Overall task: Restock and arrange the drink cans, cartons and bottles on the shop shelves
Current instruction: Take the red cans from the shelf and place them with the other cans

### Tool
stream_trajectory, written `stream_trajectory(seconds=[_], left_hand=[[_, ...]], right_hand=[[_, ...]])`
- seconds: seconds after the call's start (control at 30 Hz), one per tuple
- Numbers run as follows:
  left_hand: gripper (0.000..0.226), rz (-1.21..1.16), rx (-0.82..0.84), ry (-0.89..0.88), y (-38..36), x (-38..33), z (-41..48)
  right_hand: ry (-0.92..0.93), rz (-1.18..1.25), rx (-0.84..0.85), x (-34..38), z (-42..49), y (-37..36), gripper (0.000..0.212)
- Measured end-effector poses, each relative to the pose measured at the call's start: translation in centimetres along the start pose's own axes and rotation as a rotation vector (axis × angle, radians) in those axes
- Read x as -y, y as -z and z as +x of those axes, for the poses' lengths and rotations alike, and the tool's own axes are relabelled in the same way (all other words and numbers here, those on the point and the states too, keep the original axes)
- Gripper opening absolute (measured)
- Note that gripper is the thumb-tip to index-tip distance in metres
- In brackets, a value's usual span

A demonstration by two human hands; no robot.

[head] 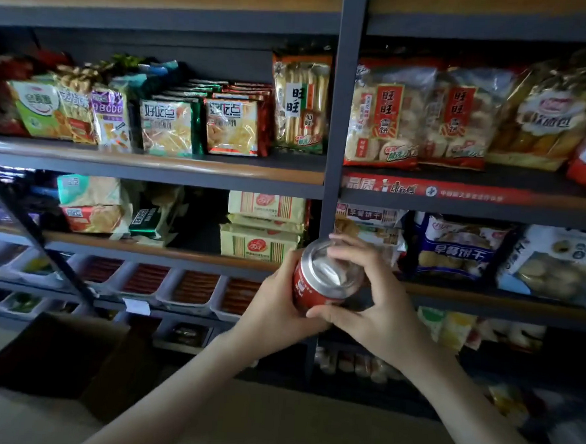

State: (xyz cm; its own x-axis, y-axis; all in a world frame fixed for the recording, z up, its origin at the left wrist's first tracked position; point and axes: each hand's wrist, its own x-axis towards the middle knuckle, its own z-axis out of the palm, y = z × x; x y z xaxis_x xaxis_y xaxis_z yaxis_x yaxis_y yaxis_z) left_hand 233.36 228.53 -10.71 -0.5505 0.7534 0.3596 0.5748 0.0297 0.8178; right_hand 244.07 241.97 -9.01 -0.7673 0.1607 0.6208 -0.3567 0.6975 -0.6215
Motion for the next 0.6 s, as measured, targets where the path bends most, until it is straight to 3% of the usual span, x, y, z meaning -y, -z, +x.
stream_trajectory(seconds=[0.17,0.27,0.4,0.5,0.6], left_hand=[[0.074,-0.041,0.056,0.092,0.8,2.7,-2.4],[0.074,-0.063,0.106,0.151,0.9,3.4,-2.8],[0.084,-0.2,0.179,0.103,1.4,3.5,-3.0],[0.092,-0.124,0.178,0.006,1.1,2.9,-2.6],[0.086,-0.077,0.076,-0.047,-0.2,1.4,-1.1]], right_hand=[[-0.03,0.039,-0.018,0.1,-1.2,-3.5,0.056],[-0.169,0.149,-0.03,-0.1,-1.6,-4.0,0.052],[-0.616,0.708,-0.307,-0.6,-1.4,-3.5,0.06],[-0.812,1.079,-0.416,-1.3,-1.1,-2.4,0.079],[-0.959,1.266,-0.401,-1.1,-0.9,-1.8,0.058]])
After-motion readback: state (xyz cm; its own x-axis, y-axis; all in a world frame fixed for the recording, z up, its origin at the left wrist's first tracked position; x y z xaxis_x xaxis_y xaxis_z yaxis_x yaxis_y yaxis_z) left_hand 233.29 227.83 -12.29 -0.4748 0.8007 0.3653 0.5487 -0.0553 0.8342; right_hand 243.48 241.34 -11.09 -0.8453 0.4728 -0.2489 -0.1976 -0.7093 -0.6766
